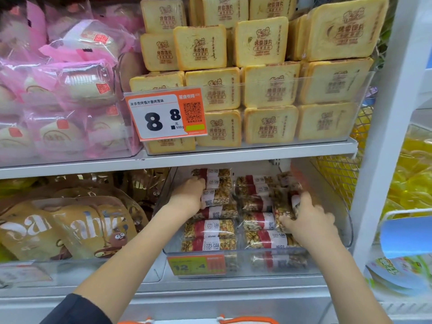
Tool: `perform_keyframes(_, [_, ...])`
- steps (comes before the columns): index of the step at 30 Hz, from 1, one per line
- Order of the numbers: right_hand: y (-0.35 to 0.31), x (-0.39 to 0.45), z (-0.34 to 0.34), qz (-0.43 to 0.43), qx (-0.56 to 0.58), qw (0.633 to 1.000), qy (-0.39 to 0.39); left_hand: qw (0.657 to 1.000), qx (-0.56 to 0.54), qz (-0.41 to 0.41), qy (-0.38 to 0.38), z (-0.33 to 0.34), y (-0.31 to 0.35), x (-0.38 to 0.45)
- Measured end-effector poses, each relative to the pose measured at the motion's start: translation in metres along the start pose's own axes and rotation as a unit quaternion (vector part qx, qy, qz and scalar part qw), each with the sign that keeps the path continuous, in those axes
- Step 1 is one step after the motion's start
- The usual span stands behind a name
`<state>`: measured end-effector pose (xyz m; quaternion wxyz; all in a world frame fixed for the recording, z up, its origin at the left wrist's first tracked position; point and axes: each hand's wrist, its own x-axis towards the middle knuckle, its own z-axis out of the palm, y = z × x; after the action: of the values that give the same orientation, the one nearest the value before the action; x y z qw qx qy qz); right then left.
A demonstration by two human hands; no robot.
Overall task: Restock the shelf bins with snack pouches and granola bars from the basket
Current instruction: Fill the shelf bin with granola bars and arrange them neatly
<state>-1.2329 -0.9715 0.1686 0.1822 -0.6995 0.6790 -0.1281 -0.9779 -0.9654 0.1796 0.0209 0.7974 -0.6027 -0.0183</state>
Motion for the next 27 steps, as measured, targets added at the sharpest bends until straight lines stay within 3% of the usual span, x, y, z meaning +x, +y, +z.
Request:
perform_keyframes(3, [0.005, 0.002, -0.001, -0.018, 0.04, 0.998, 0.054, 0.999, -0.031, 0.002, 0.013, 0.004, -0.002, -0.006])
perform_keyframes(8, [0.005, -0.01, -0.017, -0.091, 0.237, 0.953, 0.165, 0.967, -0.159, 0.087, 0.177, 0.006, 0.007, -0.041])
perform_keyframes(11, [-0.004, -0.018, -0.026, -0.097, 0.403, 0.907, 0.072, 0.934, -0.287, 0.119, 0.177, 0.003, 0.023, -0.062])
perform_keyframes(14, [-0.015, -0.021, -0.019, -0.067, 0.556, 0.826, -0.064, 0.901, -0.386, 0.108, 0.166, -0.002, 0.034, -0.073])
perform_keyframes(16, [-0.021, -0.021, -0.016, -0.045, 0.61, 0.783, -0.112, 0.903, -0.361, 0.145, 0.182, -0.004, 0.035, -0.078])
perform_keyframes(18, [-0.027, -0.02, -0.013, -0.029, 0.621, 0.771, -0.14, 0.918, -0.275, 0.201, 0.204, -0.006, 0.029, -0.078])
perform_keyframes(20, [-0.034, -0.019, -0.005, -0.021, 0.616, 0.77, -0.166, 0.937, -0.173, 0.221, 0.208, -0.01, 0.015, -0.073])
perform_keyframes(22, [-0.043, -0.017, 0.003, -0.015, 0.608, 0.768, -0.202, 0.96, -0.105, 0.209, 0.153, -0.016, -0.003, -0.066])
perform_keyframes(23, [-0.048, -0.016, 0.009, -0.026, 0.58, 0.787, -0.207, 0.971, -0.076, 0.198, 0.112, -0.019, -0.012, -0.063])
perform_keyframes(25, [-0.051, -0.01, 0.019, -0.113, 0.398, 0.898, -0.151, 0.983, 0.018, 0.175, 0.045, -0.02, -0.022, -0.06])
perform_keyframes(26, [-0.05, -0.007, 0.023, -0.161, 0.295, 0.935, -0.113, 0.982, 0.083, 0.169, 0.031, -0.018, -0.025, -0.058])
perform_keyframes(27, [-0.05, -0.005, 0.027, -0.197, 0.229, 0.95, -0.079, 0.975, 0.145, 0.166, 0.025, -0.016, -0.024, -0.057])
